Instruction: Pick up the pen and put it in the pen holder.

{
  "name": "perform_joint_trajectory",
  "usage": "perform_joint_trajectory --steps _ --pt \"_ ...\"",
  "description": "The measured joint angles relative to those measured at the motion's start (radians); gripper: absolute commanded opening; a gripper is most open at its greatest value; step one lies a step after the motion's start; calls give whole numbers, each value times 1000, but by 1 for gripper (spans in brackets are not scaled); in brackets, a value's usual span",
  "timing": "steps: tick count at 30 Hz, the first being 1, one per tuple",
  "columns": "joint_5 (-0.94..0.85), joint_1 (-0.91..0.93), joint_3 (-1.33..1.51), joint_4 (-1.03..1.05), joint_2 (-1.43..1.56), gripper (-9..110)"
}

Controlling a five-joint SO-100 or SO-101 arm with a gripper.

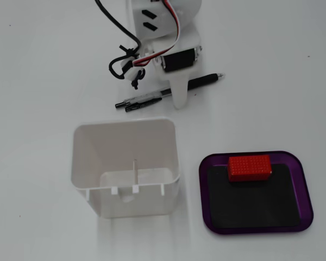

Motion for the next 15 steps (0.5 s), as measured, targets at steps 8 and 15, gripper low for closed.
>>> perform_joint_trajectory --steps 8,15 --pt "-67 38 -6 -9 -9 17" --pt "-94 71 -6 -11 -12 3"
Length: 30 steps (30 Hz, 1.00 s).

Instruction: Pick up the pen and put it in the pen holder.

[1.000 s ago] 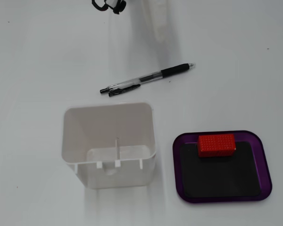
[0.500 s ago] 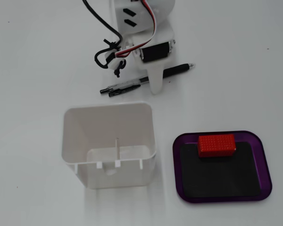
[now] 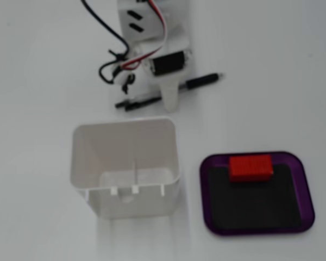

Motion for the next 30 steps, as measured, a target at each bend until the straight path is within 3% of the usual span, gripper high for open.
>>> perform_joint_trajectory --steps 13,17,24,30 --pt "-8 0 -2 11 6 -1" --pt "-9 5 5 138 84 -1" --pt "-57 0 2 304 548 -1" --pt "-267 81 -28 313 905 -1"
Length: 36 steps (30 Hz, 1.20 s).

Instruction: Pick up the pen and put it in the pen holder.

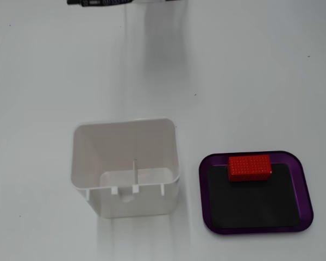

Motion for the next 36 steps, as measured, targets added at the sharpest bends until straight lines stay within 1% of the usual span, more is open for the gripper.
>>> perform_joint_trajectory --steps 3,7,15,19,22,32,36 --pt "-115 75 0 -133 60 -1" --pt "-252 100 8 -396 72 -1" --pt "-540 -2 222 -969 54 -1" --pt "-653 -43 298 -1278 -49 -1" --pt "-741 -66 307 -1471 -169 -1" --pt "-936 -60 307 -1921 -624 -1" --pt "-954 -64 307 -2014 -689 -1"
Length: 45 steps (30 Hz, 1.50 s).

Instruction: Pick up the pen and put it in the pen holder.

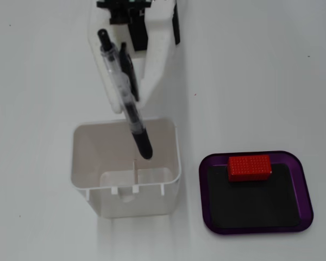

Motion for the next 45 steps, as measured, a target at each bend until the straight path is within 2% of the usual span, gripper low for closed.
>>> perform_joint_trajectory --steps 7,13,23,28,31,35,40,45 --pt "-5 -2 0 -31 0 1" --pt "-5 2 8 -155 0 8" --pt "-5 3 46 -252 0 8" --pt "124 -2 92 -229 74 8" --pt "199 -3 164 -95 225 8" --pt "373 -2 242 189 482 8" --pt "649 -2 298 681 861 8" --pt "1054 -2 328 1192 1193 9"
